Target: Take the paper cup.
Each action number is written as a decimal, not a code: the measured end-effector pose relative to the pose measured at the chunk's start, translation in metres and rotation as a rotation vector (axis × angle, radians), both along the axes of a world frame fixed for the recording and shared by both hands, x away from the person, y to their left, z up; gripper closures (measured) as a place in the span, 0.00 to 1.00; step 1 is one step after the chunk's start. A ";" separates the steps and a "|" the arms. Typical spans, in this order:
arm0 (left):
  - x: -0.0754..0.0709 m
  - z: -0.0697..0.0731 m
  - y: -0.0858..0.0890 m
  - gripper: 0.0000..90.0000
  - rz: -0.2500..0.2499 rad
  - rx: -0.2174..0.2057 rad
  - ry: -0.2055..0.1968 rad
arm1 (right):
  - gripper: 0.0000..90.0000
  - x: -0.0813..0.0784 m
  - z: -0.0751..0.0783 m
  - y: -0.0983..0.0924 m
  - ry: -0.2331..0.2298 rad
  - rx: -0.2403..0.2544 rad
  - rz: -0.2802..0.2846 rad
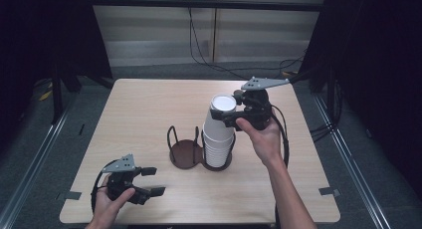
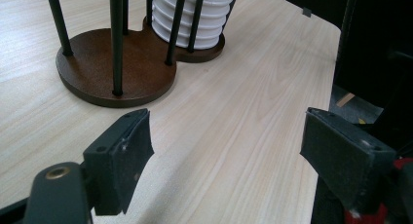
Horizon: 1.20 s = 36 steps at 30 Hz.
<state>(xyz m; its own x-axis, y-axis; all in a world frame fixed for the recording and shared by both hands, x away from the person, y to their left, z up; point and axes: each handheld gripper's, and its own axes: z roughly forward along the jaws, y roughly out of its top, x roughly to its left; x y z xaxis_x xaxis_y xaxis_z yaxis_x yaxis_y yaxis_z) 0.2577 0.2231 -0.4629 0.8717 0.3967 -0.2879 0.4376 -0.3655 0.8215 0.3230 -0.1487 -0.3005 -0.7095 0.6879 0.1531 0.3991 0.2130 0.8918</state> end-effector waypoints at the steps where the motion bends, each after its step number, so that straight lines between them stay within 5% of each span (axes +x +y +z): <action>1: 0.000 0.000 0.000 0.21 0.000 0.000 0.001 | 0.27 0.000 0.000 0.000 0.000 0.000 0.000; 36: -0.001 -0.001 -0.001 0.20 0.000 0.003 0.006 | 0.28 -0.020 0.022 -0.023 -0.107 0.146 -0.063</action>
